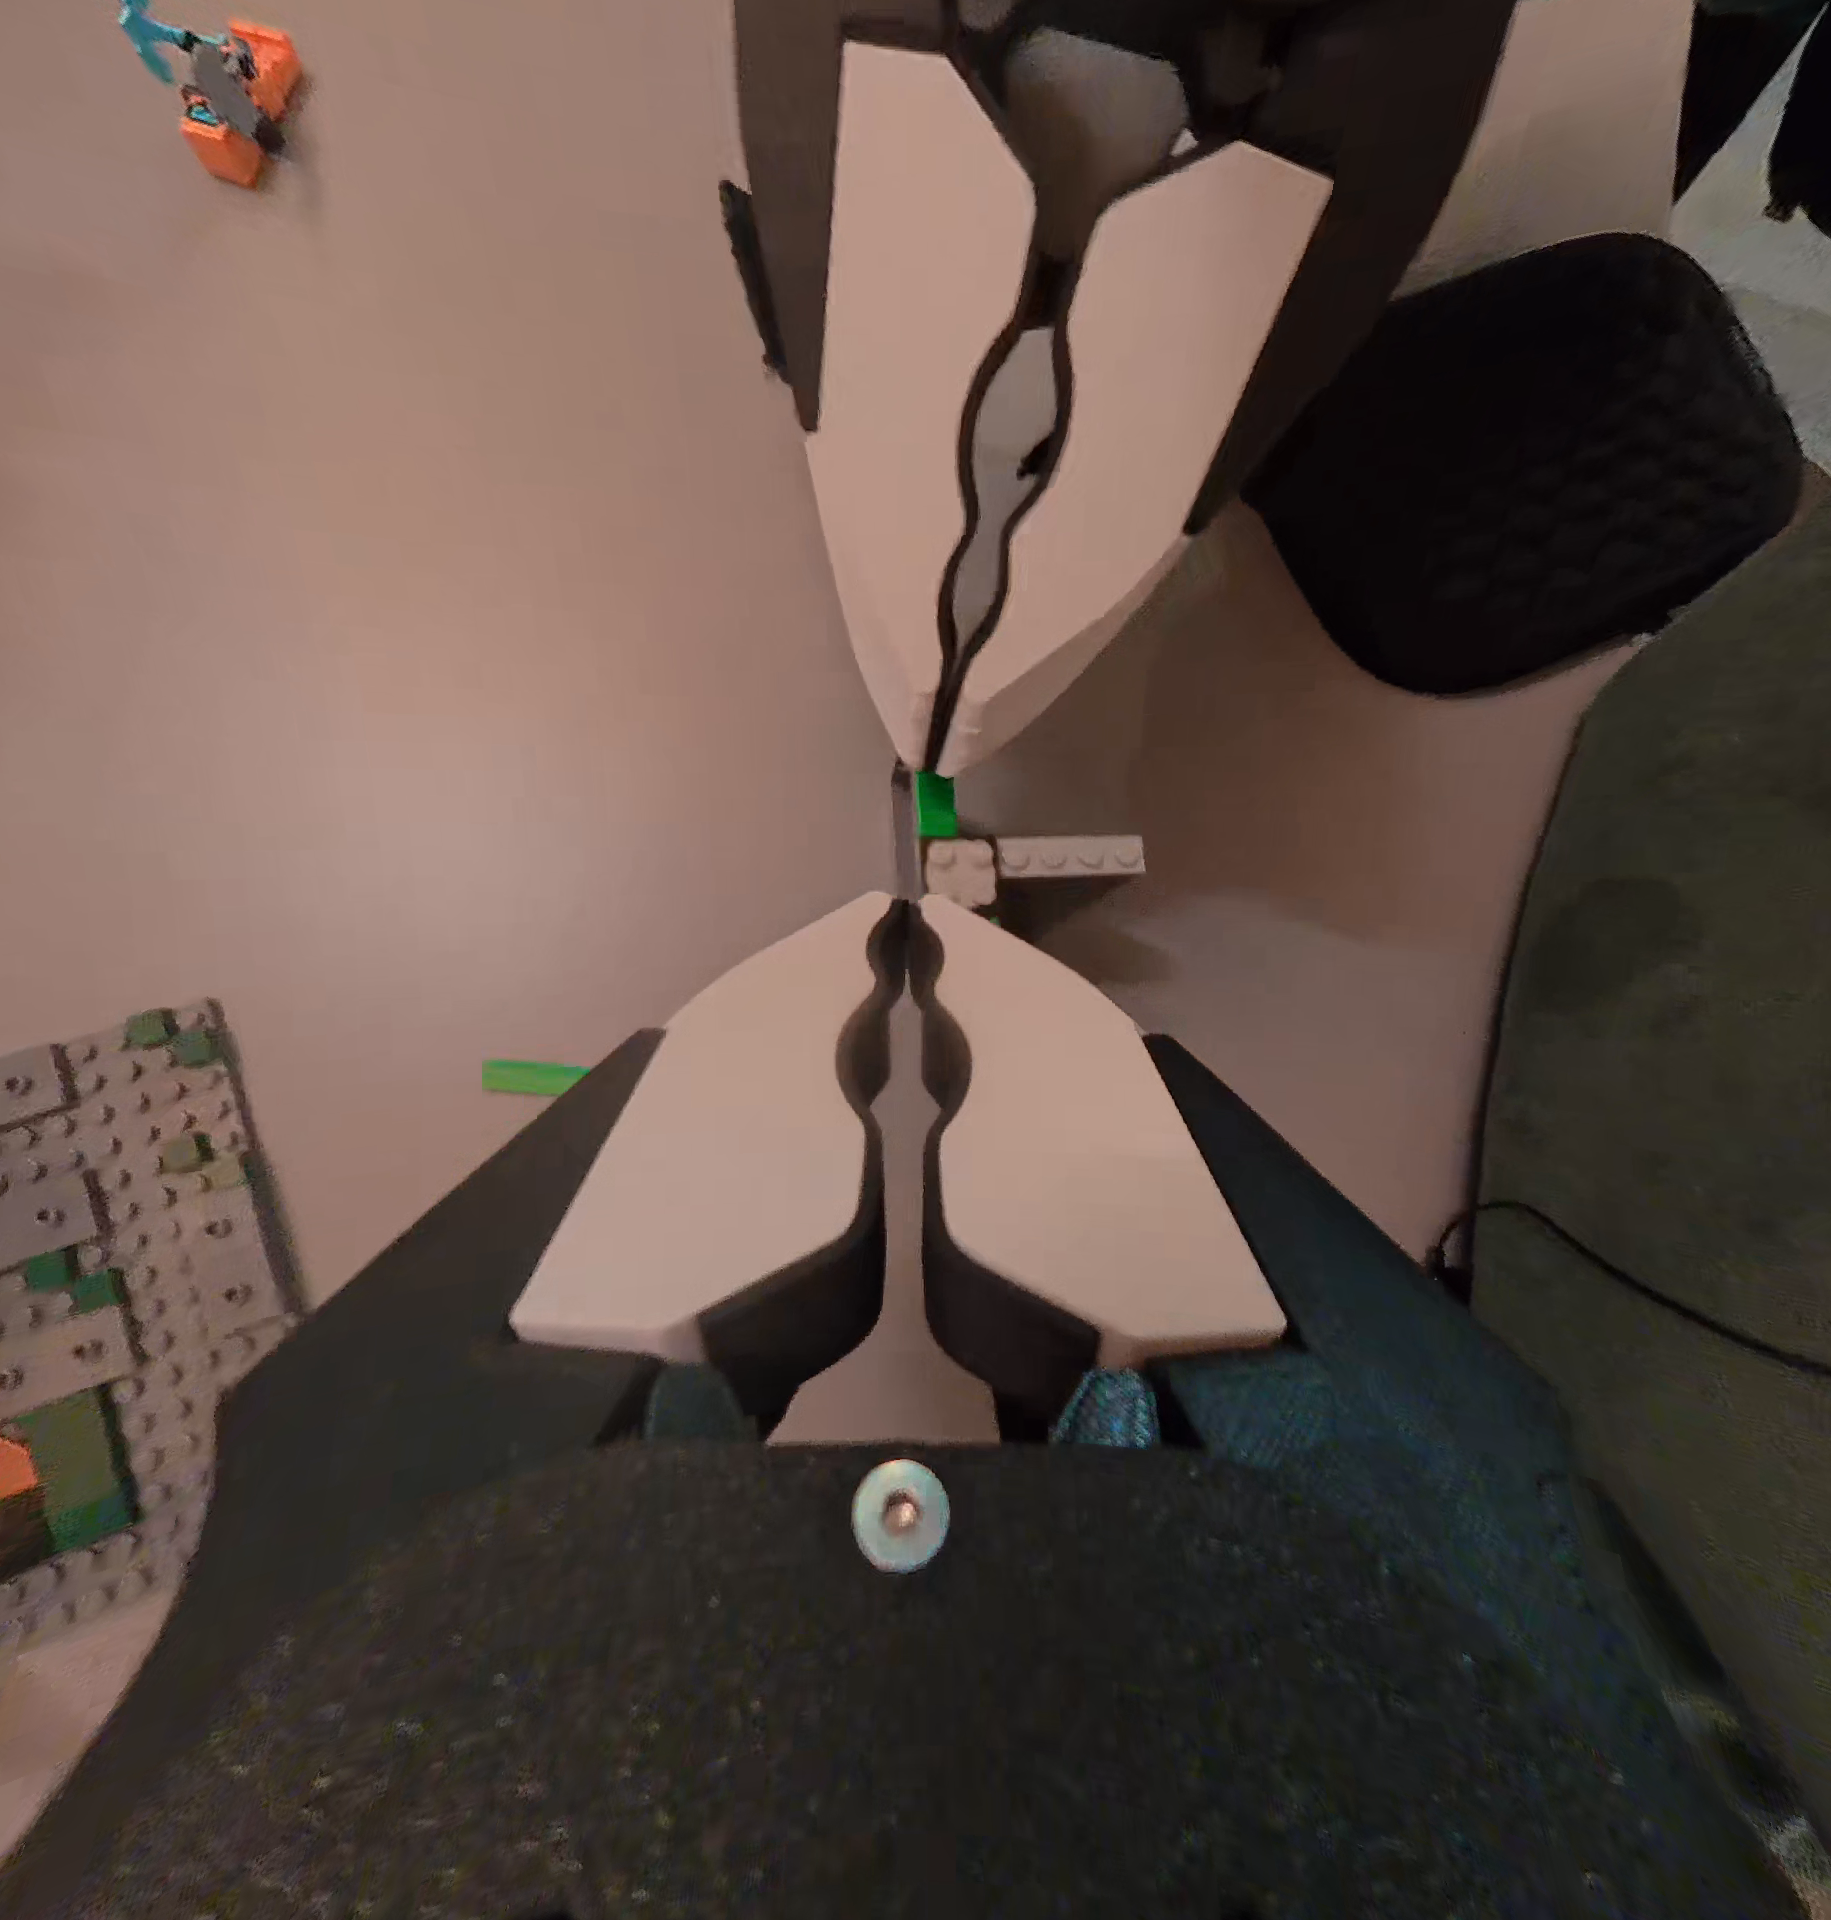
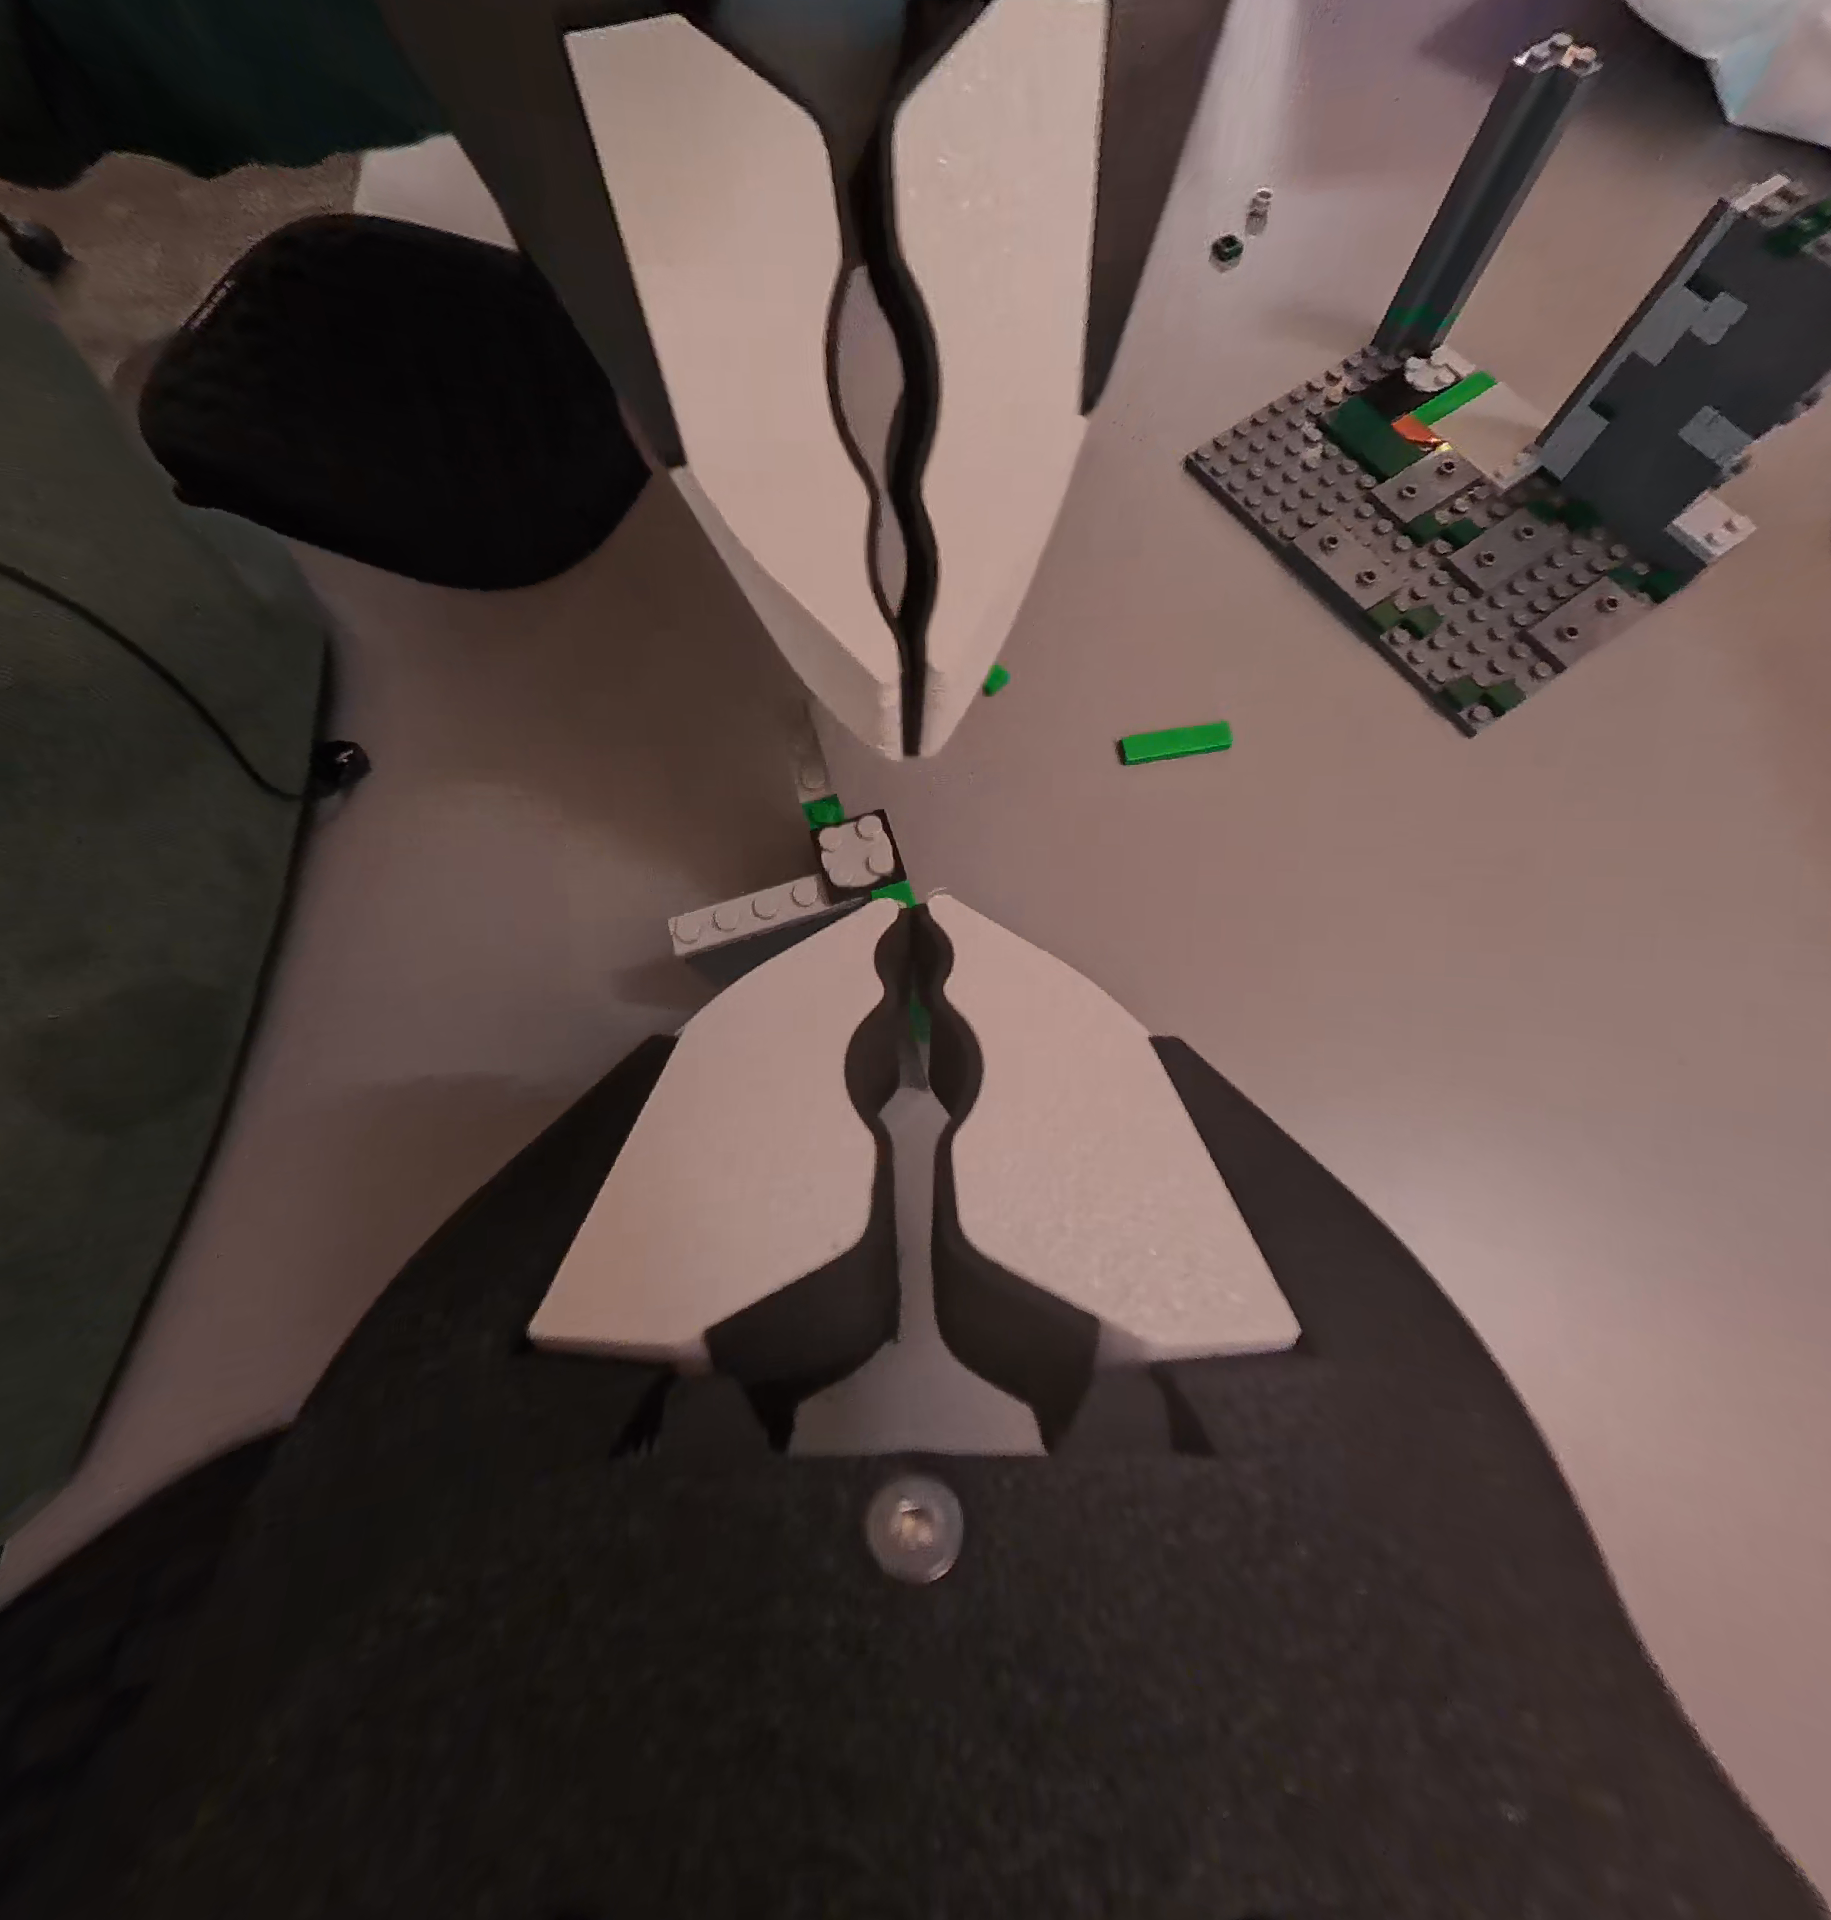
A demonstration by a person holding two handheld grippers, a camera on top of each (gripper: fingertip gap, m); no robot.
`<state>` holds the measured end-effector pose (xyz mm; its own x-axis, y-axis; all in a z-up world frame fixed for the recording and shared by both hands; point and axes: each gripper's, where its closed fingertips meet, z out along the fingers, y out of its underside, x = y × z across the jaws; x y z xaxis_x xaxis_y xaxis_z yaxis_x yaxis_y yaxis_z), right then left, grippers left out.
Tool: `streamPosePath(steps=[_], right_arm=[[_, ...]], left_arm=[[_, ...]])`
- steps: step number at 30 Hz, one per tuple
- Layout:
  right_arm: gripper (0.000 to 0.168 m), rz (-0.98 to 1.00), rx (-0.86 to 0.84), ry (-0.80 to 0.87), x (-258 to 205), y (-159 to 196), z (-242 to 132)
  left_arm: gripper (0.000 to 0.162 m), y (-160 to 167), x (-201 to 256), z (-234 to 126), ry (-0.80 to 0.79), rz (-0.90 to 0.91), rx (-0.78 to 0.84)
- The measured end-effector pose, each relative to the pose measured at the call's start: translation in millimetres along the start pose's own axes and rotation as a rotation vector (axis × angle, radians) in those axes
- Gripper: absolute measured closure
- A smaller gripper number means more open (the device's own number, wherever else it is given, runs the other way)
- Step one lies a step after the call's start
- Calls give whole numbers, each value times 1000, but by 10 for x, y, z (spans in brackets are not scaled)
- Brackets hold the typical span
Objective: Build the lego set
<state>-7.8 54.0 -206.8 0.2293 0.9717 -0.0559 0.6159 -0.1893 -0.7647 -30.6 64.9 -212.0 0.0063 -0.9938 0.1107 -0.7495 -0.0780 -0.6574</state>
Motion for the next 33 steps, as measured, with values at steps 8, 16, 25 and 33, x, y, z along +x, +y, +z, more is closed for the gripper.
streamPosePath(steps=[8, 16, 25, 33], right_arm=[[168, -20, -74, -17, -13, 35, 93], [168, -111, -135, -5, -56, 32, 151], [168, -28, -129, -10, -52, 19, 132], [168, -63, -147, 15, 40, 27, 9]], left_arm=[[162, 184, 178, 64, 20, -26, 103], [155, 176, 165, 87, 31, -25, 156], [156, 191, 195, 67, 46, -18, 172], [156, 184, 244, 64, 72, -45, 202]])
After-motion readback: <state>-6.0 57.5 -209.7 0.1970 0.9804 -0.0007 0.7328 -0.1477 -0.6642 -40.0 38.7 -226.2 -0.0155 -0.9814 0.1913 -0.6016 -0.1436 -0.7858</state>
